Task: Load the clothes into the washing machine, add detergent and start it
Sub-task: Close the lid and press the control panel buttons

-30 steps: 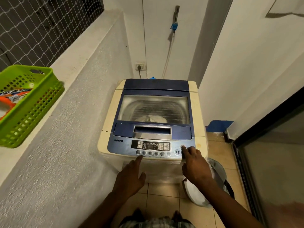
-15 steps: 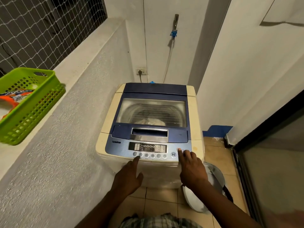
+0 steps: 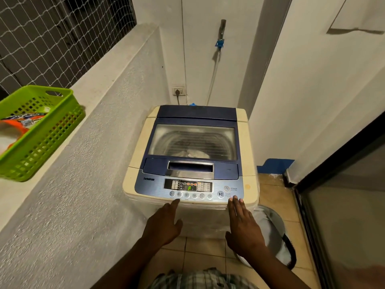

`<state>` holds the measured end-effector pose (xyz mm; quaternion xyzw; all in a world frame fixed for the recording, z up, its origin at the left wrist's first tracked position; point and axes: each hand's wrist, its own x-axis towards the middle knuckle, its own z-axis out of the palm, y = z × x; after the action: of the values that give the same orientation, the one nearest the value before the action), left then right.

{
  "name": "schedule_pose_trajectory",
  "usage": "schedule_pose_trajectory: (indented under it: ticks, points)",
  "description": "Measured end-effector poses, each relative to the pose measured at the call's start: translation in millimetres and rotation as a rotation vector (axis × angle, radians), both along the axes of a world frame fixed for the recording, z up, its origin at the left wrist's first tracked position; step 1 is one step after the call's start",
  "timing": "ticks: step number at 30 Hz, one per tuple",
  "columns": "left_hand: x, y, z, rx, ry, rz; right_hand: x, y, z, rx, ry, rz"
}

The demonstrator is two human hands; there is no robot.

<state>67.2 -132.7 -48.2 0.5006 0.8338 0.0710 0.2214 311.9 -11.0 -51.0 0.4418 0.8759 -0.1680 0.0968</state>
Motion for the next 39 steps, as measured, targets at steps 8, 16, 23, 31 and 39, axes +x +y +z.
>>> schedule_pose_trajectory:
  ticks: [8,16,23,31,39]
  points:
    - [-4.9,-4.4,-3.6,-0.006,0.041,-0.041,1.5,-1.8,6.8,-0.054,0.104,0.018]
    - [-10.1,3.3,-3.3,-0.023,0.061,-0.038,-0.7,-10.9,14.1,-0.078,0.151,-0.004]
    - [-9.2,5.9,-4.0,-0.023,0.071,-0.060,-4.4,-9.6,16.4,-0.090,0.173,-0.011]
    - [-9.4,7.9,-2.9,-0.018,0.090,-0.062,-10.5,-6.2,15.5,-0.074,0.187,-0.009]
    - [-8.6,9.8,-3.4,-0.074,0.089,-0.057,-15.6,-1.4,13.4,-0.058,0.189,0.001]
